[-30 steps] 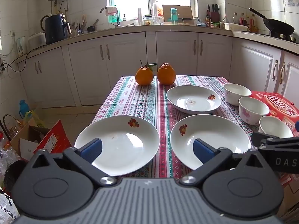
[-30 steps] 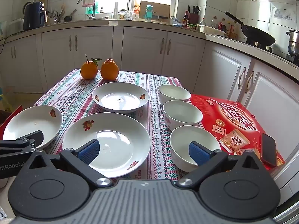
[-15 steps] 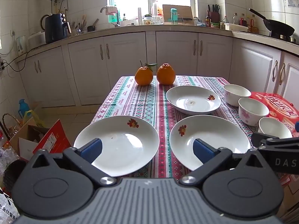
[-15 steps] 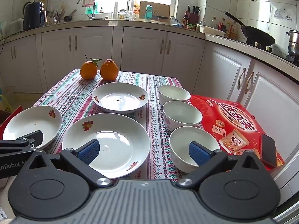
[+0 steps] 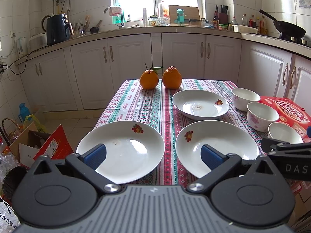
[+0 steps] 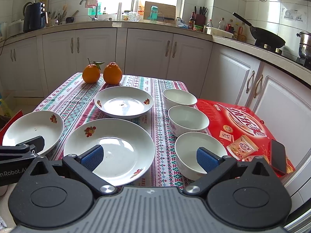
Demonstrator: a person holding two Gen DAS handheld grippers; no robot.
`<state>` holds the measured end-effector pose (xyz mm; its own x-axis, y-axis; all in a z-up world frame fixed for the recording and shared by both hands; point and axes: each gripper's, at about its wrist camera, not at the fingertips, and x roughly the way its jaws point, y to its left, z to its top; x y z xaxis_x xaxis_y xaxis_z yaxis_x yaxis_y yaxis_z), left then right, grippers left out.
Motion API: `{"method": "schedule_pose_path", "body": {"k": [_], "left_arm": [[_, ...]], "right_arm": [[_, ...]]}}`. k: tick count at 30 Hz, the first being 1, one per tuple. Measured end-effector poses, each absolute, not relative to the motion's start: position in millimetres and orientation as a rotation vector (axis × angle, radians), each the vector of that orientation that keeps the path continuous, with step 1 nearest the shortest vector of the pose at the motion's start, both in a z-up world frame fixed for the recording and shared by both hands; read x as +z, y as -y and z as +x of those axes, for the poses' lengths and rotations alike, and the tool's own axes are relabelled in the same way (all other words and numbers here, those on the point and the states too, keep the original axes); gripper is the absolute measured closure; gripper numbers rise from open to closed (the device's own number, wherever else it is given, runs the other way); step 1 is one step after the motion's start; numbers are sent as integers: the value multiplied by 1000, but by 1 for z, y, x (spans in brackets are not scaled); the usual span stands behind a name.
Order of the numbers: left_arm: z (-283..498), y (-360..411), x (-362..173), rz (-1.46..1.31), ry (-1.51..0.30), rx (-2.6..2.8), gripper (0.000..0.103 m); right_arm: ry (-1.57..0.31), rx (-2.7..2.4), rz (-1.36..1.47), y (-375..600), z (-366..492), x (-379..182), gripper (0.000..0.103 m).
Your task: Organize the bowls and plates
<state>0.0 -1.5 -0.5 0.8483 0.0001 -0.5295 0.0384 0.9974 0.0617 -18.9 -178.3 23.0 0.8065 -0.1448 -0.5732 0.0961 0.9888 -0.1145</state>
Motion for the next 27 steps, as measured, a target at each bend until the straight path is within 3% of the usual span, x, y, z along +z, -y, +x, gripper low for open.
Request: {"method": "schedule_pose_path", "body": {"k": [27], "left_arm": [[0,4,4,71,-555,-25,1]], "right_arm": [[-615,-139,-87,178,-20,22,0]]}}
